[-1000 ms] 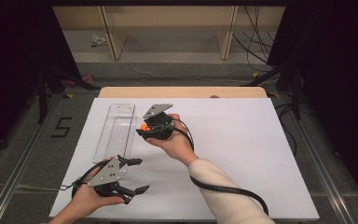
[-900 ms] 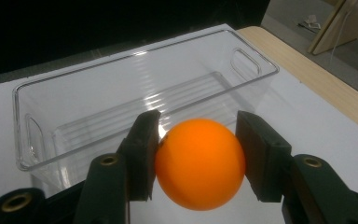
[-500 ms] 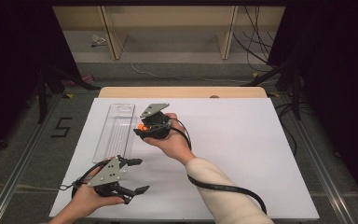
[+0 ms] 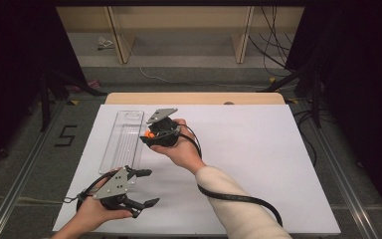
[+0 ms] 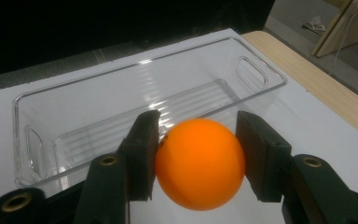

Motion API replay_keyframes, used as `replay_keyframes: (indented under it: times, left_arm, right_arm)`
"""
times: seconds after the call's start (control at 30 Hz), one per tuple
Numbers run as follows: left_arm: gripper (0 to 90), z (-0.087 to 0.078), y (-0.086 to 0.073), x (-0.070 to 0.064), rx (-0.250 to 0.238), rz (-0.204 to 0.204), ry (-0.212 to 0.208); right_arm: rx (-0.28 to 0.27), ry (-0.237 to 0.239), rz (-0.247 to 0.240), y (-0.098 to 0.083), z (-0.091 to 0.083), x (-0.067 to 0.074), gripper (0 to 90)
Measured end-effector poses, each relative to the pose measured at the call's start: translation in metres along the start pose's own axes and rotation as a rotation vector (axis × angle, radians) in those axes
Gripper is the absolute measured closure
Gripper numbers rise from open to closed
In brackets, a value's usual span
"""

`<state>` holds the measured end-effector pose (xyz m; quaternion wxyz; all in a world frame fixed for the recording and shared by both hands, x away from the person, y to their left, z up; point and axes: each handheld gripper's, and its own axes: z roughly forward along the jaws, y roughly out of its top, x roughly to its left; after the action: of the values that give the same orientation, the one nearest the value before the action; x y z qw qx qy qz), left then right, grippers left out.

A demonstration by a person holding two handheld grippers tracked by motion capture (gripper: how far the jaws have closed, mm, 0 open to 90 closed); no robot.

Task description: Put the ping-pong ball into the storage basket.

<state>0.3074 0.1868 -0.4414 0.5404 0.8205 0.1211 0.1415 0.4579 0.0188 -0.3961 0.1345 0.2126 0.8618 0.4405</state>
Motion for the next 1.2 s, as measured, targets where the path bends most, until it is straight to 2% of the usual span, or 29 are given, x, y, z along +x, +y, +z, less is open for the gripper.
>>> replay_keyframes:
  times: [1.2]
  left_arm:
    - [17.1, 0.001, -0.001, -0.001, 0.012, 0.018, -0.011]
  right_arm:
    - [0.012, 0.019, -0.017, 0.019, 0.018, 0.003, 51.4]
